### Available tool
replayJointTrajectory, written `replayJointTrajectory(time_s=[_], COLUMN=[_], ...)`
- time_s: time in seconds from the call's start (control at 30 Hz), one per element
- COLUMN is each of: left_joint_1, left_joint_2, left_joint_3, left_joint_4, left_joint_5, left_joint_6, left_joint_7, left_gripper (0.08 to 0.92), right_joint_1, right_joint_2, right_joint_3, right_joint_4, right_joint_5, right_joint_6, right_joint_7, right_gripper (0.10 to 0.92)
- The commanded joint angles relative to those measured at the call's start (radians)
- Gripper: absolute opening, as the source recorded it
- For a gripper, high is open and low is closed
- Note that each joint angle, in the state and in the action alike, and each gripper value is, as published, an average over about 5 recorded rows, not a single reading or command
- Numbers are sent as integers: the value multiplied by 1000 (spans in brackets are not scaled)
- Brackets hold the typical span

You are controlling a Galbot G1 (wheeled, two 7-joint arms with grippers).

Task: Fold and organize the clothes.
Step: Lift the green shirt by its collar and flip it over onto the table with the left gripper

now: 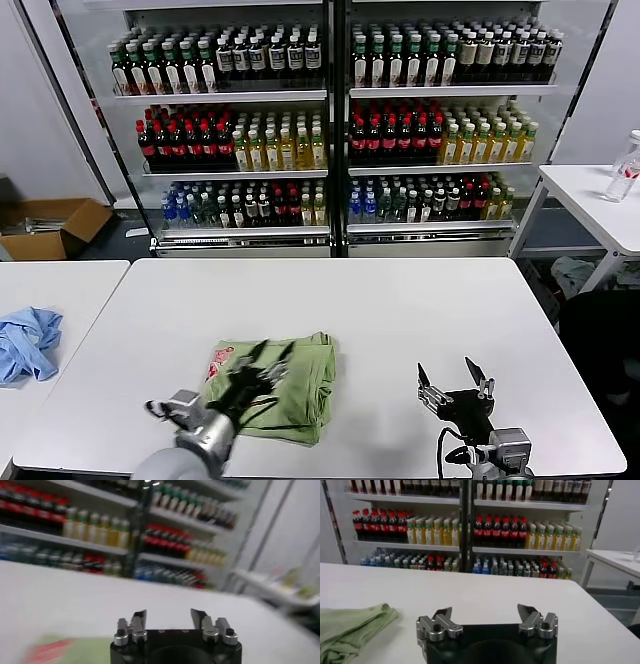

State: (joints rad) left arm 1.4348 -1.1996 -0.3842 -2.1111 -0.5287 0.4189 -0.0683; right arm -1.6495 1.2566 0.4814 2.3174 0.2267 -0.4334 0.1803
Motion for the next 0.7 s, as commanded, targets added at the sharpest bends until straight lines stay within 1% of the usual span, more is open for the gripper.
replayJointTrajectory(time_s=[0.03,0.13,0.2,0.27,0.33,0.43,0.57,0.63,0.7], left_joint_1=[86,43,28,26,30,33,30,23,11], left_joint_2=[72,50,46,47,46,39,23,14,5], left_joint_3=[-188,-172,-167,-163,-157,-143,-127,-123,-121], left_joint_4=[162,220,233,221,201,176,163,164,170], left_joint_5=[166,160,131,63,-5,-82,-151,-161,-162], left_joint_6=[18,-16,-16,13,39,71,85,76,66], left_joint_7=[-8,-38,-53,-55,-52,-53,-64,-70,-71], left_gripper=[676,753,795,813,812,758,663,602,524], right_joint_1=[-6,-13,-15,-13,-8,-2,-4,-6,-7], right_joint_2=[1,5,7,8,8,8,7,7,7], right_joint_3=[2,5,4,2,0,-2,-1,1,1], right_joint_4=[1,7,8,8,7,5,7,8,7], right_joint_5=[-3,-8,-11,-13,-14,-16,-19,-20,-22], right_joint_6=[3,5,5,4,3,1,1,1,2], right_joint_7=[0,0,0,0,1,2,3,3,3], right_gripper=[823,823,823,823,823,823,823,823,823])
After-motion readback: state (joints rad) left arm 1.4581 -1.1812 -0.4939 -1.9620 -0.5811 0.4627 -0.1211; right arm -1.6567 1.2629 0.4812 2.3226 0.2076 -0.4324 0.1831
